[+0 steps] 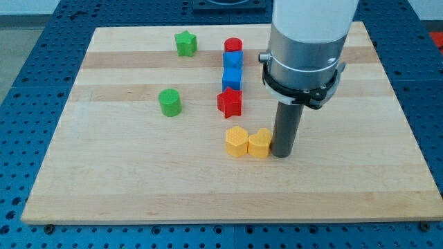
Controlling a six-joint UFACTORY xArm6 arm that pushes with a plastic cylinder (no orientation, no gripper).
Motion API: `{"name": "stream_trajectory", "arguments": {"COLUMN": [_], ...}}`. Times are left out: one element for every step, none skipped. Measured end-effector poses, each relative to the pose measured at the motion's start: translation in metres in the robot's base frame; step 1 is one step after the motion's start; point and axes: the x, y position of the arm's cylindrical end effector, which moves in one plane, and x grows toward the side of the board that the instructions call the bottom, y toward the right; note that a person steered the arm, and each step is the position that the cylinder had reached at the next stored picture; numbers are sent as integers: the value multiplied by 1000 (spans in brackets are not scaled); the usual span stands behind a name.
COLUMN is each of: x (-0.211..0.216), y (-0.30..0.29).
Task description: Point your arm towards the green star
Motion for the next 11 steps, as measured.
{"name": "stream_trajectory", "arguments": {"x": [-1,-57,-150,-246,-302,-303,-312,-325,-326,-326,-326], "y": [4,17,5,-9,-12,-13,-62,-119,-124,-143,-157]}}
